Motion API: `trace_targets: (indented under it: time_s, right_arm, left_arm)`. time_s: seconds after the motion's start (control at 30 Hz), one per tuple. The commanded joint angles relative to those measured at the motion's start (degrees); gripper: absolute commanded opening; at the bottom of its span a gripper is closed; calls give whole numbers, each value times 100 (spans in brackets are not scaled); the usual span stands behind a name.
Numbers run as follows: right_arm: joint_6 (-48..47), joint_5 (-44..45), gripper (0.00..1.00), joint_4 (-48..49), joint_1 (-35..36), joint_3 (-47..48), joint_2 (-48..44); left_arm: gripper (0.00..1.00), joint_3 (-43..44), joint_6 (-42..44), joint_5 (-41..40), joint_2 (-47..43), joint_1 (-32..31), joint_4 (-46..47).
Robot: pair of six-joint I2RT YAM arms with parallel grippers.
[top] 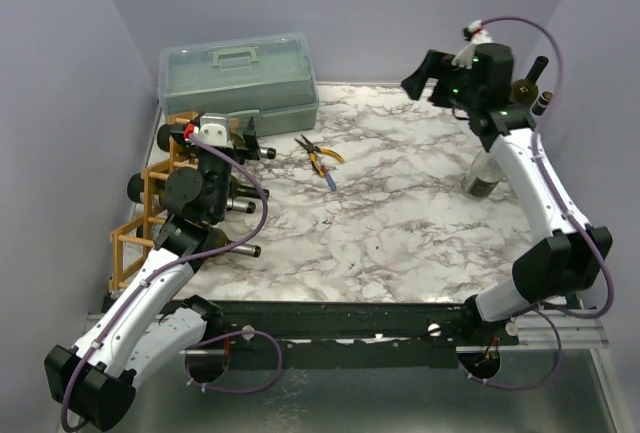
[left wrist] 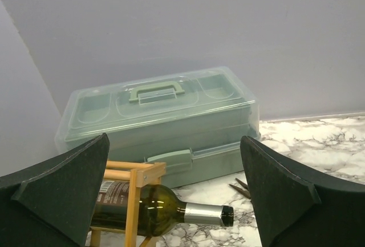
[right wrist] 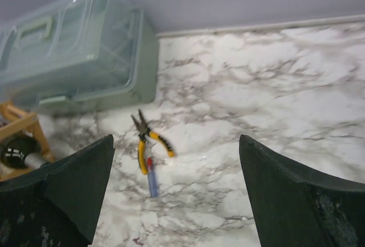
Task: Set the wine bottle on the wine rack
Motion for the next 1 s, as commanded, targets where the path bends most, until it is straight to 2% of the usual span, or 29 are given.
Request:
trace_targets:
  time_s: [0.0,0.13,0.3,0.37,0.57,0.83,0.97]
  right_arm:
    - [-278,120,93,-341,-688,217,-577]
    - [-139,306,93,-589,-1609,605,-702]
    - [-21,1308,96,-772,-2174,958,-636]
    - [92,1389,96,-997,-2374,1173,-503]
    - [135,1876,96,-1613,-2760,1738,-68]
    - [-140,1741,96,-1420,-2796,2338,881]
    - [-226,2182,93,-1474,-2798,2993,1565]
  left_arm:
    - [98,-4,-165,218,42,7,87]
    - [98,13,-156,183,95,7,70]
    - [98,0,-165,165,81,-2,69]
    - [98,-4,-166,149,102,-26,69]
    - [98,9,-191,112,165,-113,67]
    - [98,-4,-75,12,165,-395,70]
    - [98,-4,-86,33,165,-424,67]
